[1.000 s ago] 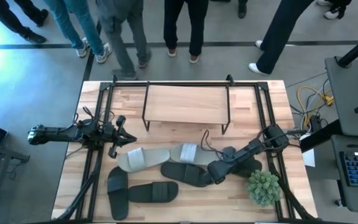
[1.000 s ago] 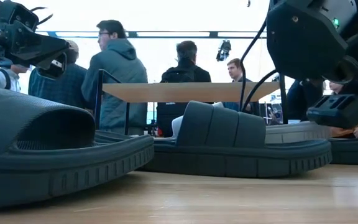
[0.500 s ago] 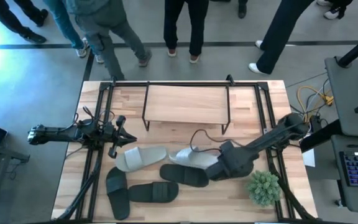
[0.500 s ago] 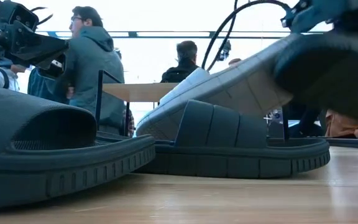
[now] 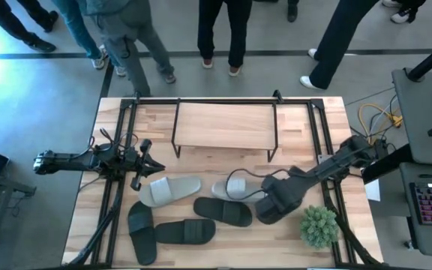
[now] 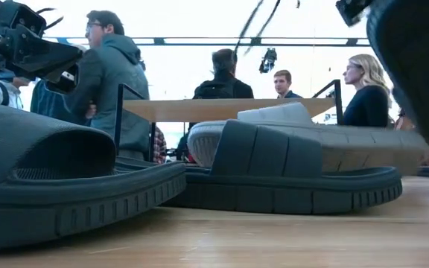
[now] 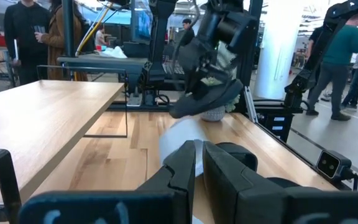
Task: Pick and place slides into the shelf
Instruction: Put the black slipper under the shelf
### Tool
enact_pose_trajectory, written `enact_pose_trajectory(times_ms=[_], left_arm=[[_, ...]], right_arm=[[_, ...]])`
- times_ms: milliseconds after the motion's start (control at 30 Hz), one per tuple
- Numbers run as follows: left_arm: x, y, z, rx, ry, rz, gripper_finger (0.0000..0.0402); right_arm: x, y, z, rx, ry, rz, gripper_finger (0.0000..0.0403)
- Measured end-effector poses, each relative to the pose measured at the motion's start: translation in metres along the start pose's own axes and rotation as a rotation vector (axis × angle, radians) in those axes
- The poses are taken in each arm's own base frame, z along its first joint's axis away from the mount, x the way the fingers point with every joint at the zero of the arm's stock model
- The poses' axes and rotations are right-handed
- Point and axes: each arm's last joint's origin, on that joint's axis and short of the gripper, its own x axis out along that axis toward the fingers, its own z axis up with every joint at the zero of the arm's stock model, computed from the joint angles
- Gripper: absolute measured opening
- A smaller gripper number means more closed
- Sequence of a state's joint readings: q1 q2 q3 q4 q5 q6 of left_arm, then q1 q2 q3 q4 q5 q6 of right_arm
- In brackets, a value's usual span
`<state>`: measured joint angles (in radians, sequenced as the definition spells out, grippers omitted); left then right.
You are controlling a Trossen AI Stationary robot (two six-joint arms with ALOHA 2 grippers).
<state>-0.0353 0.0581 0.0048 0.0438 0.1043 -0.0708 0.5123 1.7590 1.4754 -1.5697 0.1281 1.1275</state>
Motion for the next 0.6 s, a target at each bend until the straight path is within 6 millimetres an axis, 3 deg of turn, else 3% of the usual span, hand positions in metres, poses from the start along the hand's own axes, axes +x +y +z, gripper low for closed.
enact_pose_trajectory(times_ms=[300, 600], left_arm=[[0.000, 0.000, 0.000, 0.000, 0.000, 0.000, 0.0017], [0.000, 0.000, 0.000, 0.000, -0.001, 0.000, 0.0017]], right_arm=[[-0.022, -0.005, 0.006, -0.181, -0.243, -0.047, 0.0013], [-0.097, -0.017, 0.021, -0.304, -0.609, -0.018, 0.0013]])
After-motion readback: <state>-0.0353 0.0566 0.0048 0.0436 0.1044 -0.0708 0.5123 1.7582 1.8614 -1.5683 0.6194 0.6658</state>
